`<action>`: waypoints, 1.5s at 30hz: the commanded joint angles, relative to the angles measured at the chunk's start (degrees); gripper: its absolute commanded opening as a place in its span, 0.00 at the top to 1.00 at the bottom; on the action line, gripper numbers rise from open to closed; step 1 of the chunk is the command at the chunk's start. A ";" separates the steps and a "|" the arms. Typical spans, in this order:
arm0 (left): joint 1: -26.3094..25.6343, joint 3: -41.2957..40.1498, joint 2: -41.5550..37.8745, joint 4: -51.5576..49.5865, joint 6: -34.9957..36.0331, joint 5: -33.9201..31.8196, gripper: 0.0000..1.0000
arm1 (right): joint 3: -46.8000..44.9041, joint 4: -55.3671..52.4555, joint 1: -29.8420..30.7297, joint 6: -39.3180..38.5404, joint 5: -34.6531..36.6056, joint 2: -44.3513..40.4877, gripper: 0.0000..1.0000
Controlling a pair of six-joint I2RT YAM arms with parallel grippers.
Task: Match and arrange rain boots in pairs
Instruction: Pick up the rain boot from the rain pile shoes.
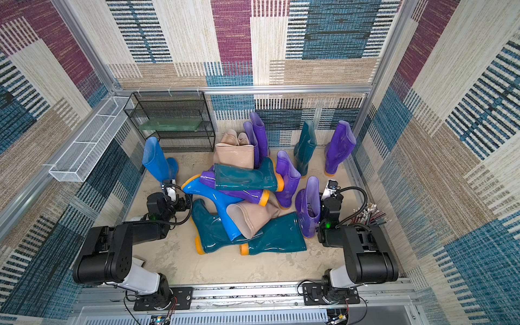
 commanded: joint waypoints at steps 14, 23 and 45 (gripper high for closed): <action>-0.16 0.04 -0.18 -0.86 2.32 0.30 0.00 | 0.19 0.78 0.30 -0.40 0.84 -0.11 0.05; -0.16 0.00 -0.10 -0.86 2.31 0.30 0.00 | 0.51 0.53 -0.25 -0.29 -0.27 -0.07 0.05; -0.16 0.02 -0.07 -0.86 2.33 0.30 0.00 | 0.60 0.14 -0.51 -0.22 -1.12 -0.04 0.05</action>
